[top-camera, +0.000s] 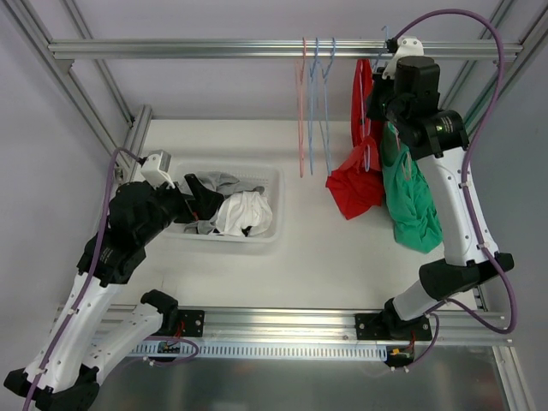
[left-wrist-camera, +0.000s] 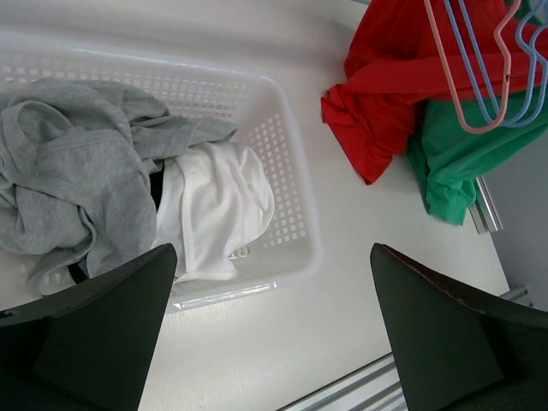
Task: Remove the tank top from the hanger
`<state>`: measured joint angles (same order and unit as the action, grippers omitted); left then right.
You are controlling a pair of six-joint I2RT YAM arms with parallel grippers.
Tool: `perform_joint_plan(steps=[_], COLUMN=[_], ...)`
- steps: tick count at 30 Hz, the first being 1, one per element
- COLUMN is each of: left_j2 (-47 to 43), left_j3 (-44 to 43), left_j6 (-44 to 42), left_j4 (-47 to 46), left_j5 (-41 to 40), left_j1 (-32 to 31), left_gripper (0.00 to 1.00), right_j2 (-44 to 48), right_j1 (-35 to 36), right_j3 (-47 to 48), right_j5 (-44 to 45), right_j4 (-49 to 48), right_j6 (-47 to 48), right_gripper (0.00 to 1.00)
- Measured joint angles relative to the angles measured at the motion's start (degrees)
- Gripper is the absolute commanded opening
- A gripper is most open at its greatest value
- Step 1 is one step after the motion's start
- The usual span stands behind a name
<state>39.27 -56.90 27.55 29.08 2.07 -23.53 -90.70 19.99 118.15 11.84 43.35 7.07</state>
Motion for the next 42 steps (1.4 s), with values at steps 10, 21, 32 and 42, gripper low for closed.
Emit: perform_joint_plan(steps=[10, 21, 32, 42], left_j2=[3.02, 7.43, 28.68, 51.06], left_j3=[-1.70, -10.19, -29.42, -44.54], left_j6=[-0.02, -5.38, -15.04, -21.35], left_j4=[0.59, -3.91, -14.12, -19.41], left_j5=[1.86, 6.60, 9.44, 8.35], left_j1=[-7.43, -17.05, -32.89, -40.30], left_gripper=[0.99, 0.99, 0.99, 0.62], right_j2=[6.08, 32.83, 59.36, 61.55], right_j1=[0.00, 0.02, 0.02, 0.31], right_j3=[-3.56, -31.06, -32.39, -15.98], right_j5=[-5.95, -14.47, -21.20, -24.57], right_j4=[-3.78, -4.72, 16.11, 31.91], right_j6=[-2.80, -3.37, -2.54, -3.04], right_gripper=[0.00, 0.00, 0.00, 0.00])
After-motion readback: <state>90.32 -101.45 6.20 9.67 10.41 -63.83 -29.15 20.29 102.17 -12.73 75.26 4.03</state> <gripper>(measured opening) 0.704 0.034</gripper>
